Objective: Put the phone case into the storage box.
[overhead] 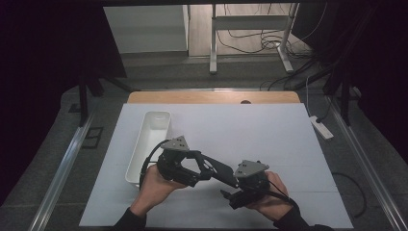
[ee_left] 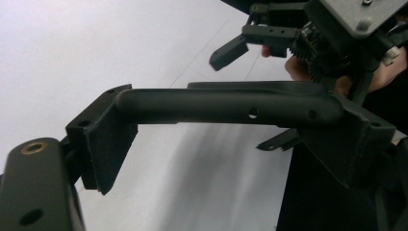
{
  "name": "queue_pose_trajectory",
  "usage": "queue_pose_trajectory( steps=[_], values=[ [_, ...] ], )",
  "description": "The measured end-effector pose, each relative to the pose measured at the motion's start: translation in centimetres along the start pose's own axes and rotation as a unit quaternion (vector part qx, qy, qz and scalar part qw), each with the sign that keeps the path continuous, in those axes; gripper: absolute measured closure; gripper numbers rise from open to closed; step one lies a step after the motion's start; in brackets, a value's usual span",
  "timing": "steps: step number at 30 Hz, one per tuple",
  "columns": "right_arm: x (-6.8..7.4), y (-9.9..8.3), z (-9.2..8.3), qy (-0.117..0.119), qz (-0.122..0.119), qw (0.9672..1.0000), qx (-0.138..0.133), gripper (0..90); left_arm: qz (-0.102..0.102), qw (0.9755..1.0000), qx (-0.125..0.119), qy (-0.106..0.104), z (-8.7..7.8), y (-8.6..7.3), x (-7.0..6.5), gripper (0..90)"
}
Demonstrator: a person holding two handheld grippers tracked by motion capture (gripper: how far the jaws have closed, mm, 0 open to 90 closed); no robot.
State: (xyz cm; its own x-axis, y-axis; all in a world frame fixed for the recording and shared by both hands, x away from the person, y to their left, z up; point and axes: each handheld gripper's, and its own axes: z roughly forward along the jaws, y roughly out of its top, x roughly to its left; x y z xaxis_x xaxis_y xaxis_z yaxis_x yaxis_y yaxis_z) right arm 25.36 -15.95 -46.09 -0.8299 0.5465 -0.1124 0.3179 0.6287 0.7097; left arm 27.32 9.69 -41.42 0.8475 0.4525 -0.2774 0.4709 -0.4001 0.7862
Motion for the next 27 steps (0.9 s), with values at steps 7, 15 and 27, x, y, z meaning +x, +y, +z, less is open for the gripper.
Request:
queue_pose_trajectory(
  steps=[7, 15, 27],
  values=[
    [0.23, 0.31, 0.17, -0.018, -0.013, 0.9998, -0.004, 16.6, -0.005, 1.0000, 0.001, 0.000, 0.19, 0.24, -0.33, 15.5],
    [0.37, 0.34, 0.34, -0.039, -0.033, 0.9987, -0.001, 35.6, -0.017, 0.9999, 0.000, -0.003, 0.41, 0.49, -0.48, 15.3],
    [0.79, 0.36, 0.28, -0.062, -0.056, 0.9964, -0.015, 57.9, -0.036, 0.9992, -0.012, -0.010, 0.33, 0.58, -0.02, 14.8]
  ],
)
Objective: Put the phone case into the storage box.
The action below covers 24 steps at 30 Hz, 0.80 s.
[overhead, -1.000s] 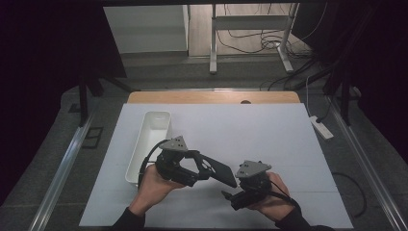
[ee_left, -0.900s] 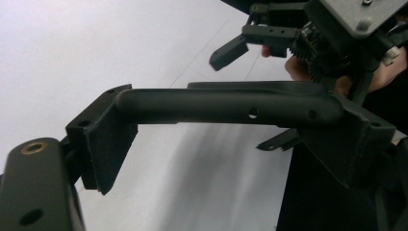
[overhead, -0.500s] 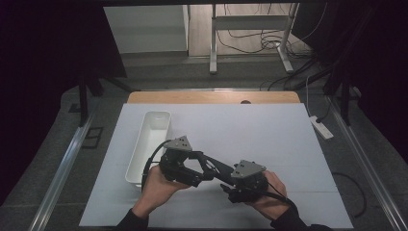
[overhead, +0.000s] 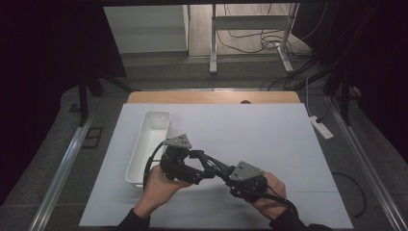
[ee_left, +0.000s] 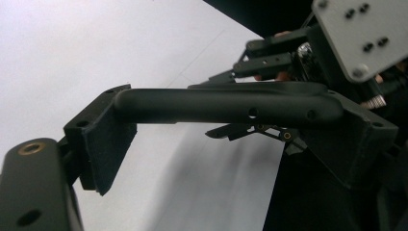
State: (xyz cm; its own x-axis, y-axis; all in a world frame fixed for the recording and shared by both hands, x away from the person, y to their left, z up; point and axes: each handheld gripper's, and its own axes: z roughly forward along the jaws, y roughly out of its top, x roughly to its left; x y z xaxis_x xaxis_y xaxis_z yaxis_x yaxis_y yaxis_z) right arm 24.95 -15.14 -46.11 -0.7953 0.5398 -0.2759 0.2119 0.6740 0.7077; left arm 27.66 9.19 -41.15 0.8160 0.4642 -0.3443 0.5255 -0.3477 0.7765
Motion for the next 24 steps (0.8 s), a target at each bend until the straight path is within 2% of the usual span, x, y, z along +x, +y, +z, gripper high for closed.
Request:
queue_pose_trajectory(
  steps=[5, 13, 17, 19, 20, 23, 24],
  values=[
    [0.33, 0.00, 0.00, -0.003, -0.025, 0.9997, 0.001, 70.0, -0.003, 1.0000, -0.005, 0.008, -0.12, 0.03, 0.07, 14.3],
    [0.48, 0.08, -0.13, -0.007, -0.047, 0.9989, -0.007, 82.1, -0.013, 0.9997, -0.016, 0.014, -0.29, 0.03, 0.12, 13.1],
    [0.77, 0.25, -0.32, -0.014, -0.064, 0.9978, -0.011, 85.1, -0.025, 0.9993, -0.027, 0.008, -0.34, 0.03, 0.33, 12.3],
    [0.72, 0.36, -0.53, -0.013, -0.069, 0.9973, -0.019, 86.0, -0.050, 0.9982, -0.033, 0.000, -0.44, -0.08, 0.63, 11.4],
    [0.72, 0.36, -0.53, -0.013, -0.069, 0.9973, -0.019, 86.0, -0.053, 0.9980, -0.036, -0.002, -0.44, -0.16, 0.79, 11.4],
    [0.71, 0.34, -0.48, -0.003, -0.068, 0.9976, -0.014, 86.3, -0.039, 0.9986, -0.033, 0.016, -0.32, -0.21, 0.73, 8.0],
    [0.71, 0.29, -0.41, 0.004, -0.067, 0.9977, -0.008, 86.3, -0.035, 0.9987, -0.033, 0.016, -0.34, -0.26, 0.77, 7.0]
  ],
)
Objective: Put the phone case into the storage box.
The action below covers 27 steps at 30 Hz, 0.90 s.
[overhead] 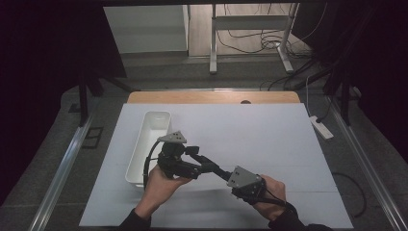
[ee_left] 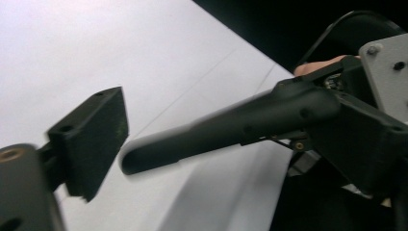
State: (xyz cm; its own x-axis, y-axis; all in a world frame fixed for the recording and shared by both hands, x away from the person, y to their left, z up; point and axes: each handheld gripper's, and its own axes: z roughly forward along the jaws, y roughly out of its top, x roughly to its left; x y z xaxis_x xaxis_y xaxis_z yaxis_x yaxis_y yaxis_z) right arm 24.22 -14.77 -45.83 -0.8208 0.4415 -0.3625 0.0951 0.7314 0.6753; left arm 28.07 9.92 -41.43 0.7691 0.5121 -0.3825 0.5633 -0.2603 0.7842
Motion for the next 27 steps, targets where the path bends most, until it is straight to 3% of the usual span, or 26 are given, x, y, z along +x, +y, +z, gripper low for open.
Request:
queue_pose_trajectory(
  steps=[5, 9, 14, 17, 19, 27],
  values=[
    [-0.5, -0.2, 0.2, 0.024, 0.022, 0.9995, 0.003, 86.3, 0.029, 0.9995, 0.009, 0.009, -0.2, -0.2, 0.0, 5.0],
    [-0.9, -0.4, 0.2, 0.052, 0.047, 0.9975, 0.009, 86.2, 0.040, 0.9990, 0.011, 0.014, -0.3, -0.5, 0.2, 3.7],
    [-1.5, -0.6, 0.3, 0.096, 0.072, 0.9927, 0.010, 86.1, 0.058, 0.9980, 0.011, 0.020, -0.7, -1.0, 0.4, 3.1],
    [-1.7, -0.7, 0.2, 0.109, 0.082, 0.9906, 0.010, 86.1, 0.069, 0.9973, 0.012, 0.024, -0.8, -1.1, 0.4, 2.5],
    [-1.9, -0.8, 0.1, 0.130, 0.095, 0.9869, 0.005, 86.0, 0.078, 0.9965, 0.014, 0.028, -0.8, -1.2, 0.4, 2.1],
    [-2.5, -1.2, -0.1, 0.167, 0.110, 0.9796, -0.008, 86.0, 0.097, 0.9946, 0.011, 0.033, -1.0, -1.8, 0.6, 0.7]
  ],
)
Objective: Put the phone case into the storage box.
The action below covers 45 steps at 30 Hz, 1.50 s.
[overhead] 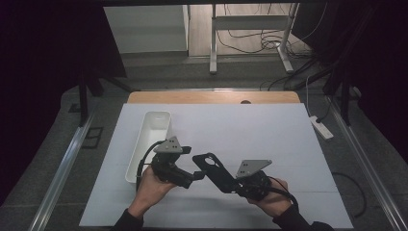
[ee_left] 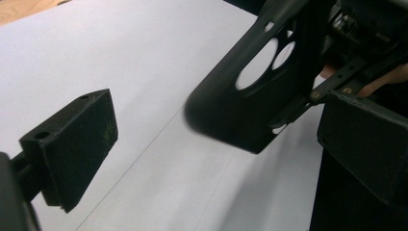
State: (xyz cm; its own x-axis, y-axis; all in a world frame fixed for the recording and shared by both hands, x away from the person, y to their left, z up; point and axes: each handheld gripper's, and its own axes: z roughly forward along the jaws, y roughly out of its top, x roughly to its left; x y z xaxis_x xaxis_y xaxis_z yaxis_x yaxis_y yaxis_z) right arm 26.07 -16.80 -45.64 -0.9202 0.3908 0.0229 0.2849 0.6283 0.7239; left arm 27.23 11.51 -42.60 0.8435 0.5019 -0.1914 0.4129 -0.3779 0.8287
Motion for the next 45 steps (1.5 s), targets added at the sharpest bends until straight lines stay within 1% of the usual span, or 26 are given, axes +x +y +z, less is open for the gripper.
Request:
queue_pose_trajectory(
  steps=[2, 3, 4, 5, 8, 11, 12, 18, 21, 23, 26, 27, 28, 30, 31, 32, 34, 35, 36, 38, 45],
  values=[
    [-0.2, -0.1, -0.3, 0.014, 0.008, 0.9999, -0.005, 86.0, 0.005, 1.0000, -0.003, -0.001, -0.1, -0.2, 0.1, 0.5],
    [-0.3, -0.2, -0.4, 0.026, 0.012, 0.9995, -0.010, 86.0, 0.007, 1.0000, -0.006, -0.002, -0.2, -0.2, 0.1, 0.4],
    [-0.4, -0.2, -0.4, 0.031, 0.012, 0.9994, -0.012, 86.0, 0.008, 0.9999, -0.009, -0.004, -0.3, -0.3, 0.1, 0.2],
    [-0.4, -0.2, -0.4, 0.031, 0.012, 0.9994, -0.012, 86.0, 0.008, 0.9999, -0.009, -0.004, -0.3, -0.3, 0.1, 0.0],
    [-0.5, -0.3, -0.6, 0.050, 0.016, 0.9984, -0.020, 86.0, 0.009, 0.9997, -0.018, -0.015, -0.5, -0.4, 0.2, 0.0],
    [-0.6, -0.4, -0.8, 0.065, 0.017, 0.9974, -0.027, 86.0, 0.010, 0.9996, -0.020, -0.020, -0.7, -0.6, 0.3, 0.0],
    [-0.6, -0.4, -0.8, 0.065, 0.017, 0.9974, -0.027, 86.0, 0.010, 0.9996, -0.020, -0.020, -0.7, -0.6, 0.3, 0.0],
    [-0.7, -0.6, -1.0, 0.090, 0.019, 0.9950, -0.040, 86.0, 0.009, 0.9993, -0.019, -0.030, -0.5, -0.6, 0.2, 0.0],
    [-0.7, -0.6, -1.1, 0.089, 0.019, 0.9950, -0.042, 86.0, 0.006, 0.9993, -0.019, -0.033, -0.6, -0.6, 0.2, 1.9],
    [-0.7, -0.7, -1.1, 0.093, 0.022, 0.9944, -0.045, 86.0, 0.002, 0.9992, -0.023, -0.032, -0.6, -0.6, 0.1, 3.0],
    [-0.7, -0.7, -1.1, 0.092, 0.020, 0.9945, -0.046, 86.0, 0.004, 0.9991, -0.022, -0.036, -0.7, -0.6, 0.0, 13.3],
    [-0.7, -0.7, -1.1, 0.092, 0.021, 0.9945, -0.046, 86.0, 0.006, 0.9989, -0.022, -0.040, -0.7, -0.6, 0.0, 16.0],
    [-0.7, -0.7, -1.1, 0.092, 0.021, 0.9944, -0.047, 86.0, 0.004, 0.9986, -0.024, -0.048, -0.7, -0.6, 0.0, 20.0],
    [-0.7, -0.7, -1.1, 0.091, 0.021, 0.9945, -0.048, 86.0, 0.001, 0.9983, -0.025, -0.052, -0.7, -0.6, 0.0, 28.7],
    [-0.7, -0.7, -1.1, 0.090, 0.021, 0.9946, -0.048, 86.0, 0.000, 0.9979, -0.026, -0.060, -0.8, -0.6, 0.1, 32.3],
    [-0.7, -0.7, -1.1, 0.090, 0.020, 0.9946, -0.048, 86.0, -0.005, 0.9978, -0.028, -0.060, -0.8, -0.6, 0.1, 37.6],
    [-0.7, -0.7, -1.1, 0.087, 0.019, 0.9950, -0.047, 86.0, -0.007, 0.9976, -0.027, -0.063, -0.8, -0.6, 0.1, 46.7],
    [-0.7, -0.7, -1.1, 0.087, 0.019, 0.9950, -0.047, 86.0, -0.008, 0.9971, -0.028, -0.070, -0.8, -0.6, 0.1, 46.7],
    [-0.7, -0.7, -1.1, 0.086, 0.018, 0.9950, -0.047, 86.0, -0.008, 0.9969, -0.027, -0.073, -0.8, -0.5, 0.1, 51.4],
    [-0.7, -0.7, -1.1, 0.085, 0.018, 0.9951, -0.047, 85.9, -0.008, 0.9966, -0.026, -0.078, -0.8, -0.5, 0.1, 53.0],
    [-0.7, -0.7, -1.0, 0.083, 0.012, 0.9953, -0.048, 85.9, -0.011, 0.9957, -0.028, -0.087, -0.8, -0.5, 0.0, 69.4]
  ],
)
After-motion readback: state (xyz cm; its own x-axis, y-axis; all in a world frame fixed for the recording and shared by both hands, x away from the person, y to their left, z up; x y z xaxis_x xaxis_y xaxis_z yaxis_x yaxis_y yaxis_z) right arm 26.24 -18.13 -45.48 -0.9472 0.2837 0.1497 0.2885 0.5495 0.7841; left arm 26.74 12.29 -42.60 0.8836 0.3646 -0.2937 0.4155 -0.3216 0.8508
